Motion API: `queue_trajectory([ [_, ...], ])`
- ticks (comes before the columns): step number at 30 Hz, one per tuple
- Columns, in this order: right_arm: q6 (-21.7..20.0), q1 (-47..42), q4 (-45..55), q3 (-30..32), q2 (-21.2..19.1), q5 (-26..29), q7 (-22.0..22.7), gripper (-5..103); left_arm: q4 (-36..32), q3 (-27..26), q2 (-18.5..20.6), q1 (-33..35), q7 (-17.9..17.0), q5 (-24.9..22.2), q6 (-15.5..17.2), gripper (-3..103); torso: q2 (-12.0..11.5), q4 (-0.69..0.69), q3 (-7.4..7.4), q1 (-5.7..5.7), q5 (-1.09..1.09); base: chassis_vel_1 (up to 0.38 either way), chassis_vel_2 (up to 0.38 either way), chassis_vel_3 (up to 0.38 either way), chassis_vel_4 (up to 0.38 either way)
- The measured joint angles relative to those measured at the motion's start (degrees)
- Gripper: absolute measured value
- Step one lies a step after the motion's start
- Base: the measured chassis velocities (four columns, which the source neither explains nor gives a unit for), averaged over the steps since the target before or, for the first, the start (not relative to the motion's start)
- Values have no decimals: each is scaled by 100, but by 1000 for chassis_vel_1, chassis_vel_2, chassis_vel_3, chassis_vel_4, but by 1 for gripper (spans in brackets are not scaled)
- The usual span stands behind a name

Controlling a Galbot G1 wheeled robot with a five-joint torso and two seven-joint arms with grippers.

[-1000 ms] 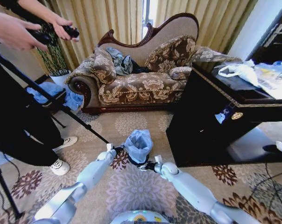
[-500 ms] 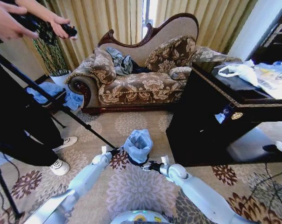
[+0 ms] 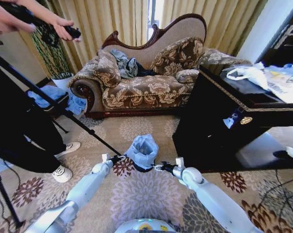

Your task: Place a garbage bag over the trash bin.

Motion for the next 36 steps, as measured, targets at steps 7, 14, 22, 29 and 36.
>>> queue_trajectory([
  [7, 14, -248, 107, 450, -112, 52, -16, 100, -355, -333, 71, 310, 172, -1176, 452, 96, 0, -2, 0, 0, -2, 0, 0, 0, 0],
  [14, 31, -283, 89, 579, -89, 53, -15, 100, -834, -382, 437, 617, 787, -636, 308, 96, 0, 1, 0, 0, -2, 0, 0, 0, 0],
  [22, 50, -272, 43, 784, 0, 51, 11, 100, -1574, -453, 1223, 1070, 1055, 1469, -812, 96, 0, 3, 0, 0, 0, 0, 0, 0, 0],
  [29, 60, -446, 284, 1206, 18, 112, 113, 100, -2010, -385, 1676, 662, 822, 2613, -1506, 93, 0, 0, 0, 0, 0, 0, 0, 0, 0],
  [36, 76, -775, 547, 1528, 18, 142, 173, 100, -2153, 55, 1506, -206, 569, 2394, -1250, 89, 0, -1, 0, 0, 0, 0, 0, 0, 0],
])
